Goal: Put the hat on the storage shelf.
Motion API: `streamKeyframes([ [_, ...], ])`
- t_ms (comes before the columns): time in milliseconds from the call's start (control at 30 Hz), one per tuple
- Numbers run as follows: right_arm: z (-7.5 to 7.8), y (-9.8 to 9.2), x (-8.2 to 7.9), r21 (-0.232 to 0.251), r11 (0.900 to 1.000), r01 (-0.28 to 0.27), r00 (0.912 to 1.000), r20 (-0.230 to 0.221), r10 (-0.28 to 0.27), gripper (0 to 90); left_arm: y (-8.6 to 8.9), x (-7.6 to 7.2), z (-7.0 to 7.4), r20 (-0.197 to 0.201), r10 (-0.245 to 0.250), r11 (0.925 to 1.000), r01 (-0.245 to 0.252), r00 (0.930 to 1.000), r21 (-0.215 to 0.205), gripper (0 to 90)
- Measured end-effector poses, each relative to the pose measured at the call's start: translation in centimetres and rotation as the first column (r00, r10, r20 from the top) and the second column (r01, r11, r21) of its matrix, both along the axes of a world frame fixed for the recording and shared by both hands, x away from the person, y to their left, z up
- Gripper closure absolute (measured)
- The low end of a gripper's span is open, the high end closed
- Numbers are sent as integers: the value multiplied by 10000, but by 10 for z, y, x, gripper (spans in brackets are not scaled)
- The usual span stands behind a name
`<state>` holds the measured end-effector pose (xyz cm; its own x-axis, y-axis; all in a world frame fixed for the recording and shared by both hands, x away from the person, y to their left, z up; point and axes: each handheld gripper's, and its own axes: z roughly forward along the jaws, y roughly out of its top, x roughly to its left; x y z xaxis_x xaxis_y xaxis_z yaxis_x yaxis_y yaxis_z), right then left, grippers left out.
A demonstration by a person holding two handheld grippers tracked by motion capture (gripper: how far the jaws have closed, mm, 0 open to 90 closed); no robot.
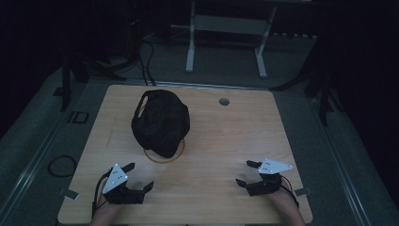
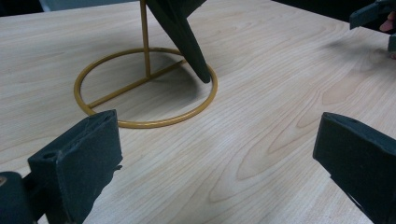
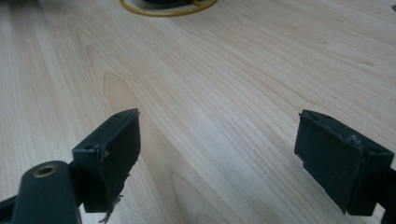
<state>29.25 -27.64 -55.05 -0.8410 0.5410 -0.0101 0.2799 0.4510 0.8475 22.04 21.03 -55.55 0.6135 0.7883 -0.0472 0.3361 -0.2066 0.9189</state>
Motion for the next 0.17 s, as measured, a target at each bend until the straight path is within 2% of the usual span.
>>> streamKeyframes([
  [167,0,1,0,-25,10000,-6,10000,21,6,143,0,0,0,-6,-11,10000,11,10000,-12,15],
])
